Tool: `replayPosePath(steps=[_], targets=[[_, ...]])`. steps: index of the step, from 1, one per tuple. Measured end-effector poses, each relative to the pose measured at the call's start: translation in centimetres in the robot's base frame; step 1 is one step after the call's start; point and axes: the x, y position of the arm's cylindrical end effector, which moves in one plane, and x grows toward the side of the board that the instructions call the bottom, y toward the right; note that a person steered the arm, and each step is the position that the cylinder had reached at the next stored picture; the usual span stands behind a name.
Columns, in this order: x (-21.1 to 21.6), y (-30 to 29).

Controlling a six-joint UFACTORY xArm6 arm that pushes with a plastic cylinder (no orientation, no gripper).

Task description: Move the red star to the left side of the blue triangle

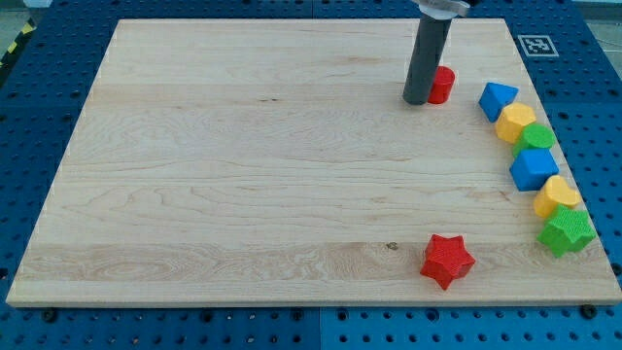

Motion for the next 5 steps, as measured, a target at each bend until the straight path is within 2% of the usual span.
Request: replayPosePath(steps=[3, 5], targets=[[-3.0, 0.6], [-3.5, 4.9]])
